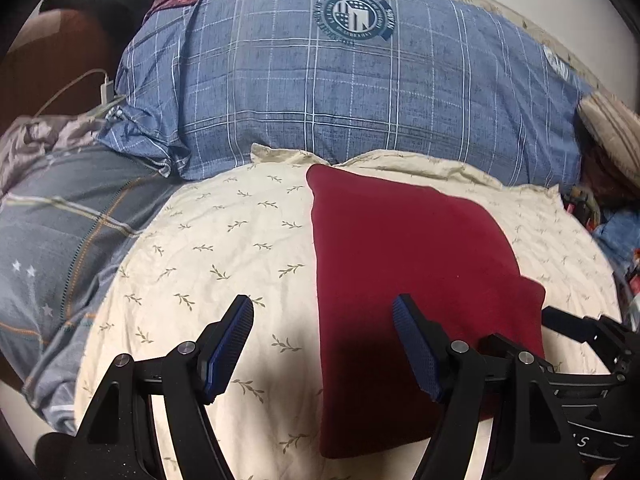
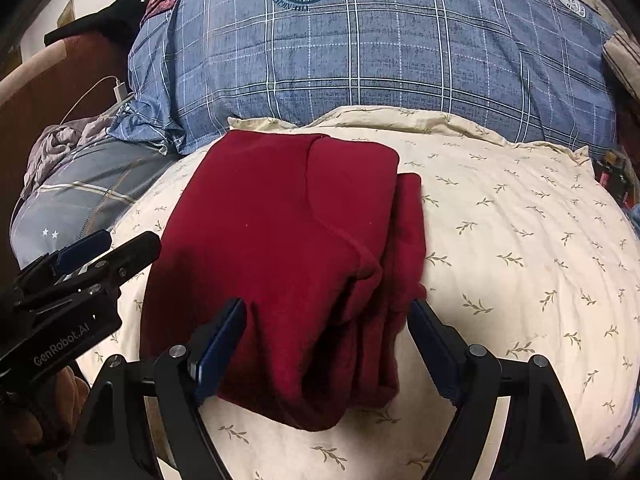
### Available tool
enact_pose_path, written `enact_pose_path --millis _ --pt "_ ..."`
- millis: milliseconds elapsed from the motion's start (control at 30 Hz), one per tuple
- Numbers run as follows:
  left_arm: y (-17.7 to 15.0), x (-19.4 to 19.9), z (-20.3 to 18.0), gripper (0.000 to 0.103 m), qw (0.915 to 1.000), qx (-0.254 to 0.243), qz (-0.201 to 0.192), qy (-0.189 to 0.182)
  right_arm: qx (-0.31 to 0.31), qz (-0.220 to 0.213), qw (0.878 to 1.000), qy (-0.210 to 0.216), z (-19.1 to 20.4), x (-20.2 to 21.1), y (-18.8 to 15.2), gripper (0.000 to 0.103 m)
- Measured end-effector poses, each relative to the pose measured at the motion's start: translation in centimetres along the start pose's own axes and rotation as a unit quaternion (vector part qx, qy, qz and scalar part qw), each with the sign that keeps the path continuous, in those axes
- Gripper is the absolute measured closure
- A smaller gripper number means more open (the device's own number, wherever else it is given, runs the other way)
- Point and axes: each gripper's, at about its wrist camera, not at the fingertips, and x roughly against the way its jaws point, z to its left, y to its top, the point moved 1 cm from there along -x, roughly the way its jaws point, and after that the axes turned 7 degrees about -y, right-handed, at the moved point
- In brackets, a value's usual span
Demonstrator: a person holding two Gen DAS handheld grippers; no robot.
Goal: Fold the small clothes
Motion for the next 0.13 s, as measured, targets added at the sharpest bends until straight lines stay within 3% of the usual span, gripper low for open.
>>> enact_pose_path --millis 133 --pt "0.8 -1.3 2.7 0.03 0.9998 0.011 0.012 0.011 -0.016 -0.01 1.0 -0.012 -2.1 -0.1 0.9 0.019"
